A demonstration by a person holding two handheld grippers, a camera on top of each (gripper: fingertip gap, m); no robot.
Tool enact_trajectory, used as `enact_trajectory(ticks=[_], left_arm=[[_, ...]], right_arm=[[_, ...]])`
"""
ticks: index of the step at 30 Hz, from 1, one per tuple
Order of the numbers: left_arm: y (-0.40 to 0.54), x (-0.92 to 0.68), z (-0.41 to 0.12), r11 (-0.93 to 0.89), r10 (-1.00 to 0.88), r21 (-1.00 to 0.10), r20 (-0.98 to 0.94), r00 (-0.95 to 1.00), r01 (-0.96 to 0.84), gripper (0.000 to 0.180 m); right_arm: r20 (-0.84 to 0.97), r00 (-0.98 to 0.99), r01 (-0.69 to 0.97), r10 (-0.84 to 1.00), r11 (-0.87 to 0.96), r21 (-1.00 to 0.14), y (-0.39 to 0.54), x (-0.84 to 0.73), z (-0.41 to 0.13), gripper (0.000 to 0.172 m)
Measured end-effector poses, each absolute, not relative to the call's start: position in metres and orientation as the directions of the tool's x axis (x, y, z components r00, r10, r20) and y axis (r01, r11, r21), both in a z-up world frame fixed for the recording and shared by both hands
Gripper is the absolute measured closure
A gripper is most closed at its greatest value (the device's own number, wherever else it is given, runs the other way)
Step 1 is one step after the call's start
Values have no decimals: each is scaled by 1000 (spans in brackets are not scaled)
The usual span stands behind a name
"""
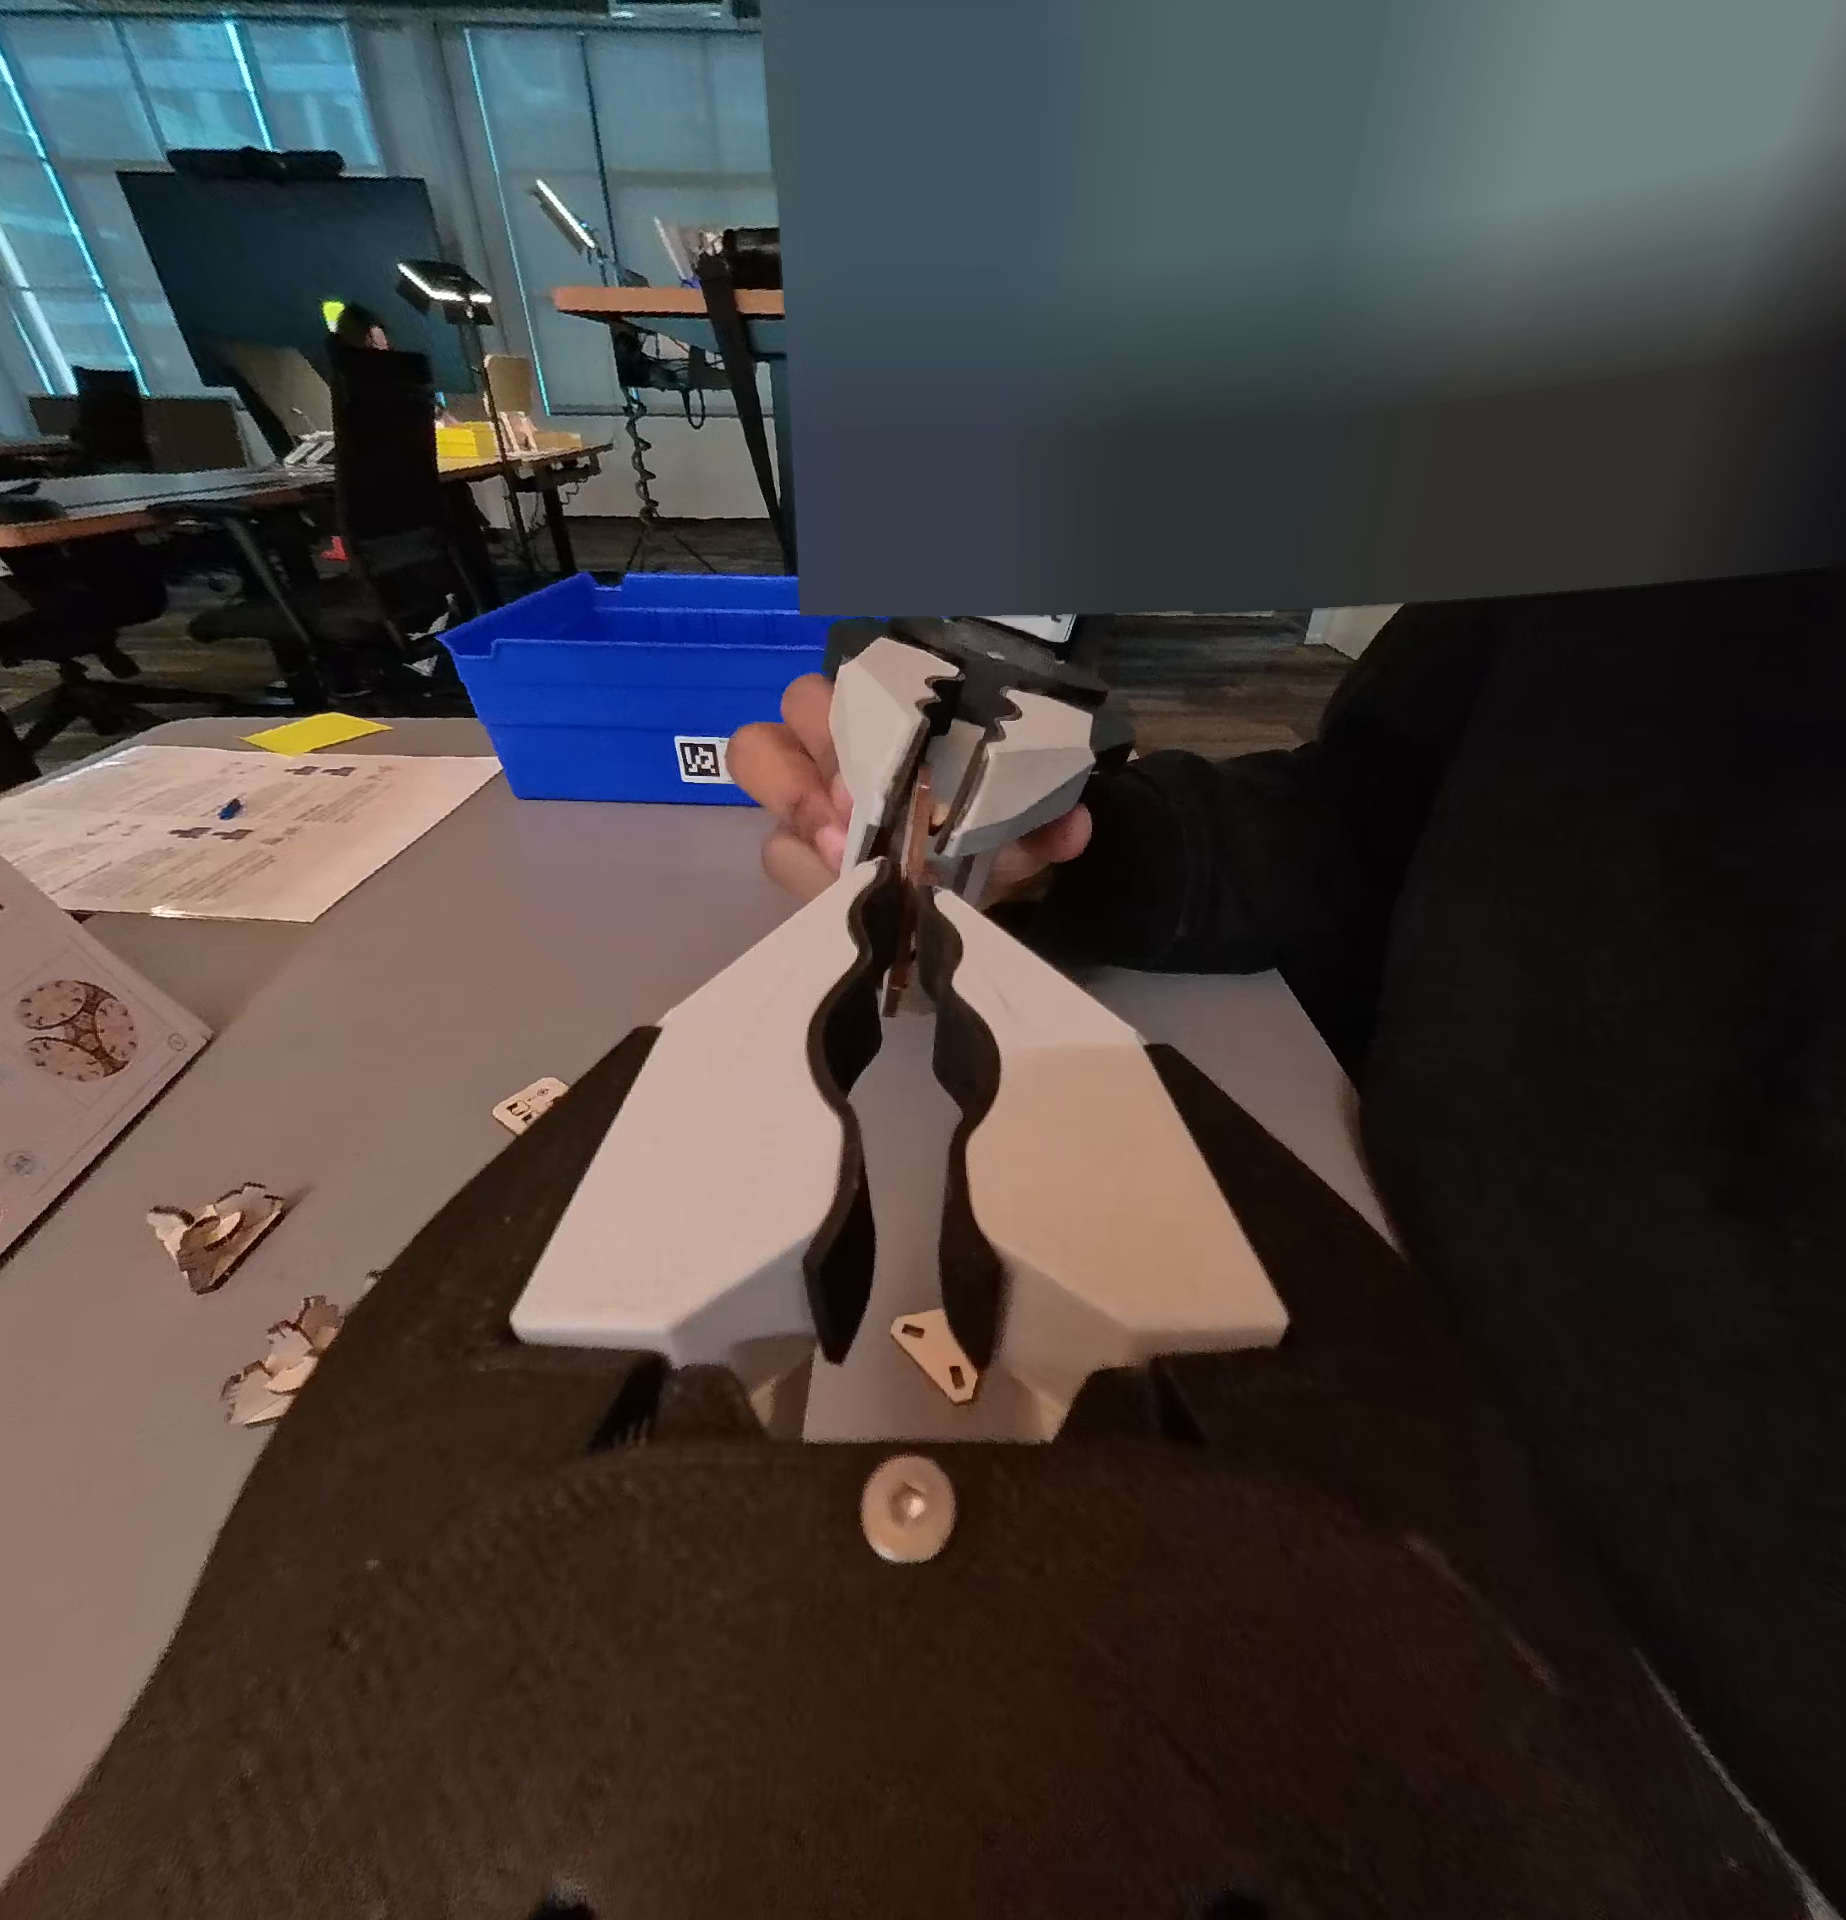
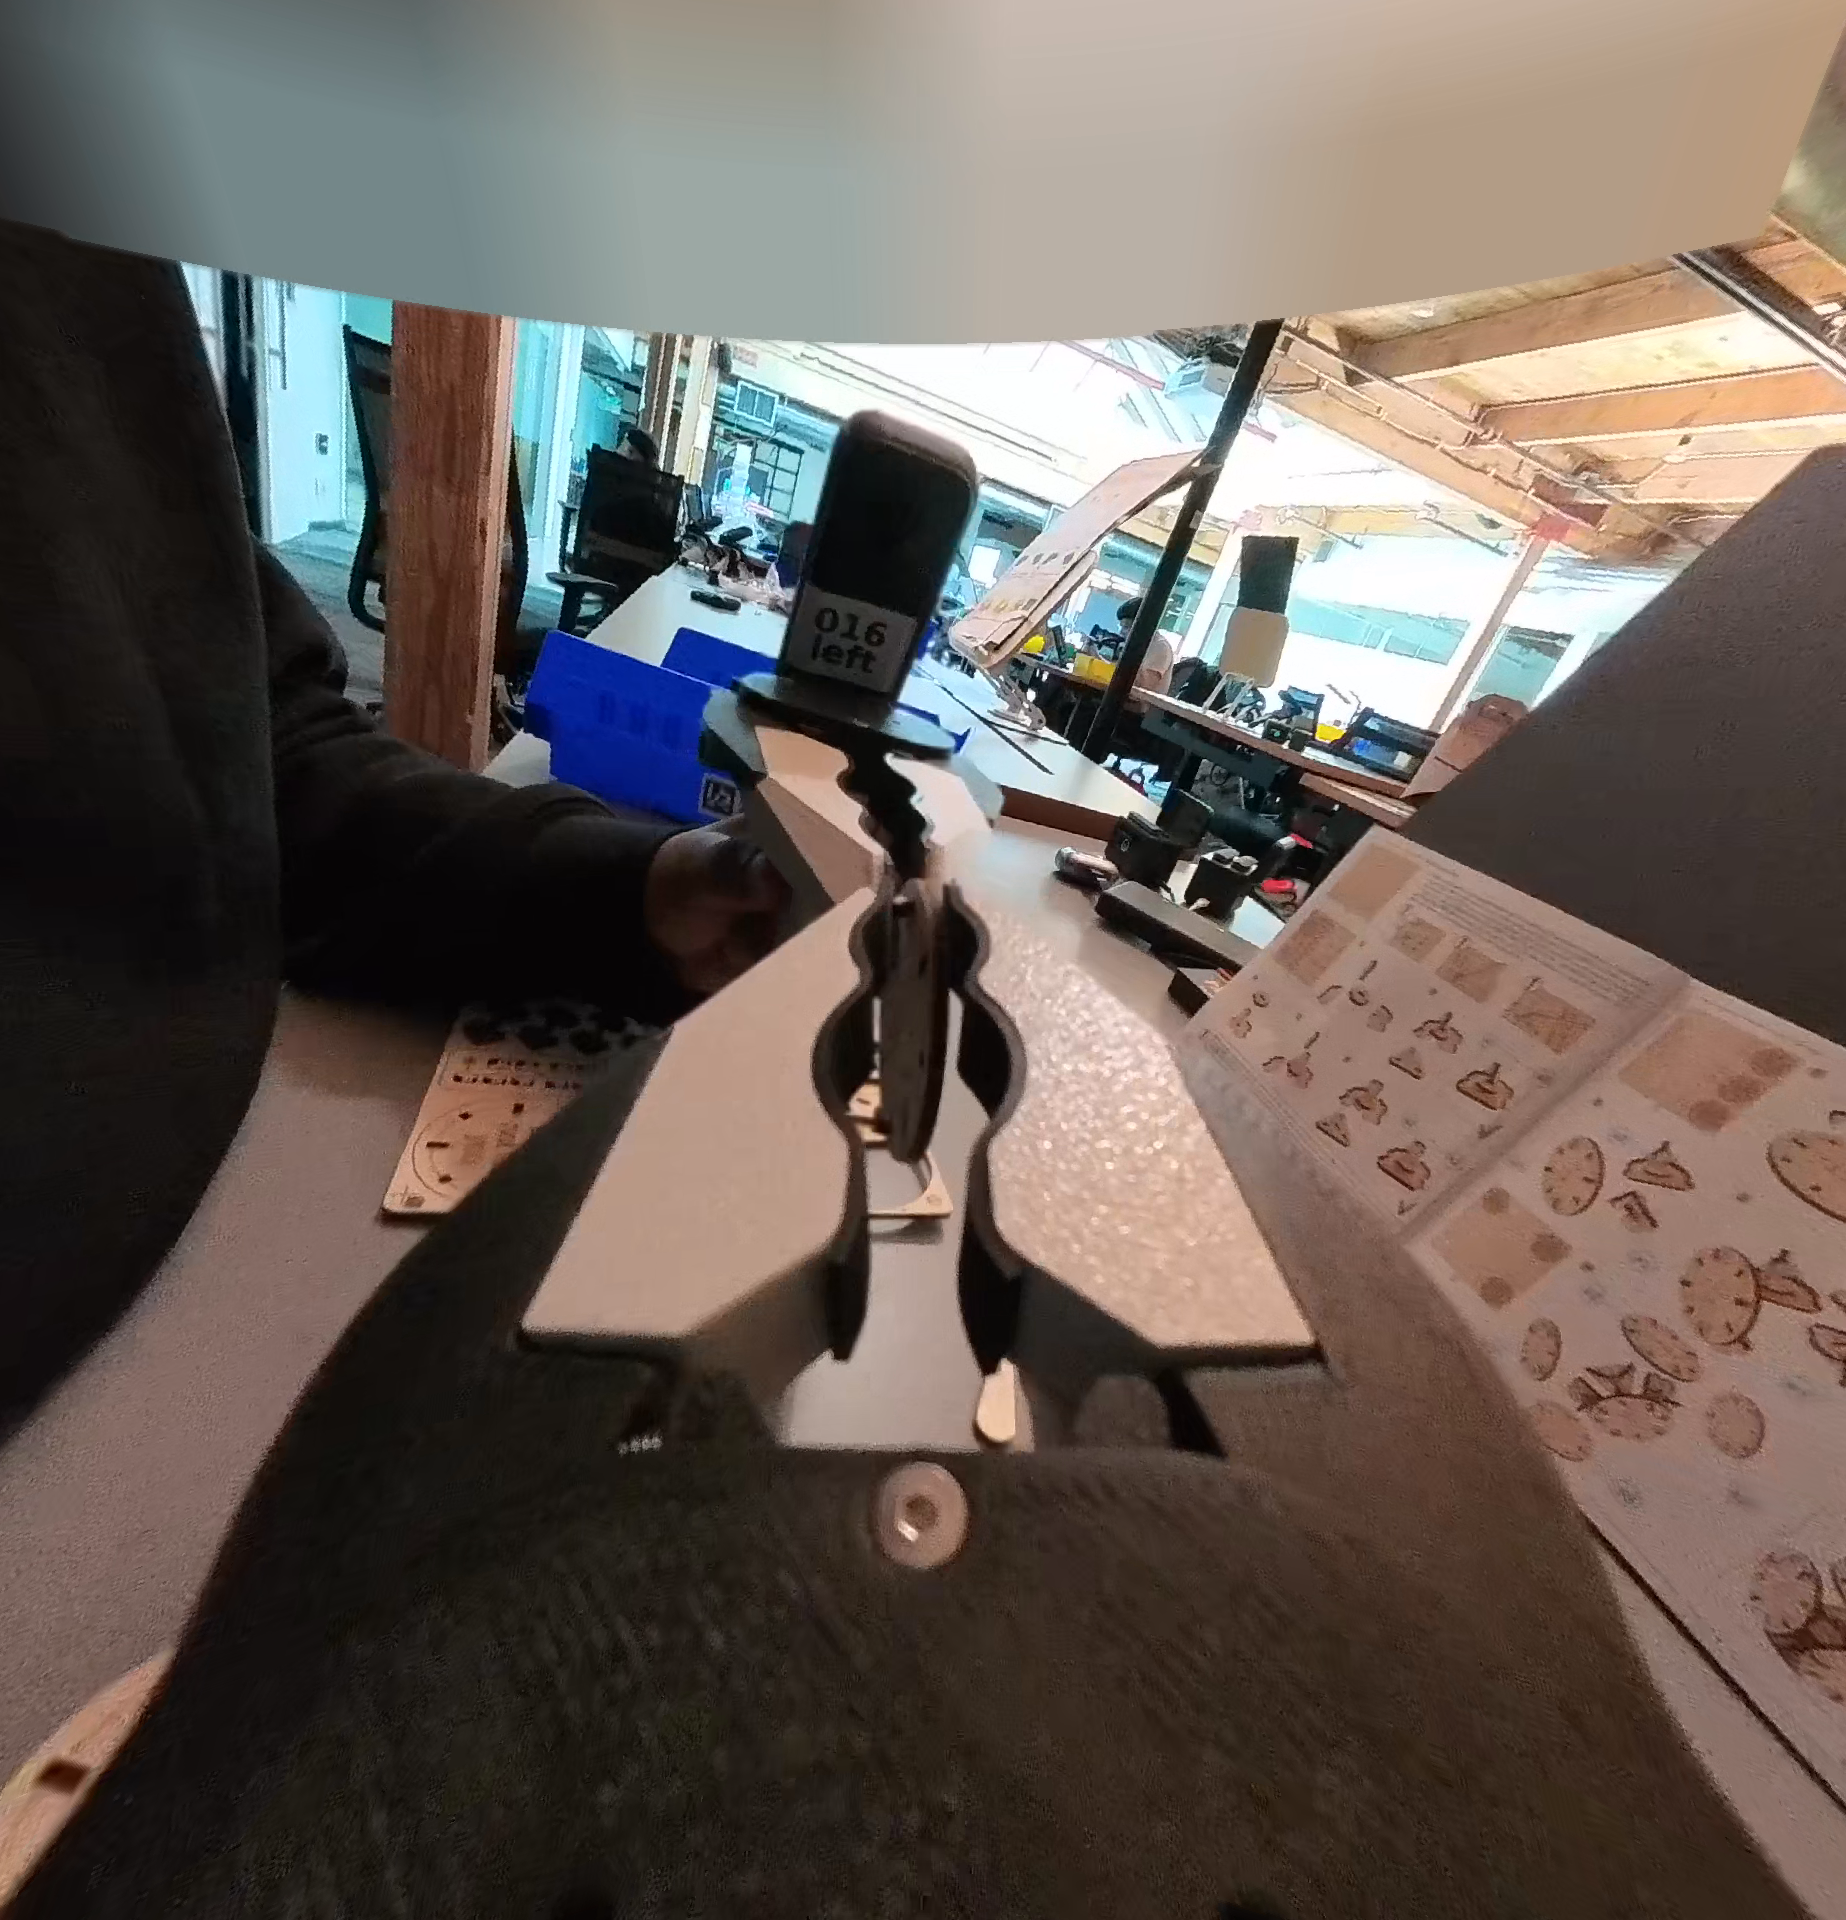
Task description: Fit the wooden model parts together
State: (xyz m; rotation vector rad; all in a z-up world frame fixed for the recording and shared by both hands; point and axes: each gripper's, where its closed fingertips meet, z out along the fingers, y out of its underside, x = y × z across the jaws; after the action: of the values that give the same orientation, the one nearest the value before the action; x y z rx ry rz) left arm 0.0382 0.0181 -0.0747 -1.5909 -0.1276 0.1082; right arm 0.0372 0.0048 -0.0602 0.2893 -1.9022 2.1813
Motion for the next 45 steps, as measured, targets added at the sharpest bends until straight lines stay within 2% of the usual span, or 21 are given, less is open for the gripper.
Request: enact_trajectory(ticks=[17, 21, 30, 35, 39, 45], left_arm=[[12, 39, -73, 16, 67, -992, 126, 990, 126, 180], [10, 44, -73, 30, -3, -984, 174, 985, 174, 180], [12, 66, -70, 24, -180, -973, 223, 958, 231, 178], [12, 55, -77, -5, -97, -978, 206, 974, 206, 180], [12, 50, -76, 2, -47, -984, 178, 983, 178, 180], [4, 42, -65, 82, 2, -983, 164, 986, 164, 180]], right_arm=[[266, -964, -266, -12, 16, -964, -1, 41, -62, 167], [187, -981, -188, -58, 18, -982, -2, 44, -63, 168], [-45, -952, 60, -302, -40, -997, 3, 65, -60, 167], [16, -978, 7, -206, -108, -994, 2, 55, -64, 164], [80, -995, -68, -62, -170, -983, 5, 39, -60, 148], [40, -997, -30, -61, -170, -985, 11, 31, -60, 149]])
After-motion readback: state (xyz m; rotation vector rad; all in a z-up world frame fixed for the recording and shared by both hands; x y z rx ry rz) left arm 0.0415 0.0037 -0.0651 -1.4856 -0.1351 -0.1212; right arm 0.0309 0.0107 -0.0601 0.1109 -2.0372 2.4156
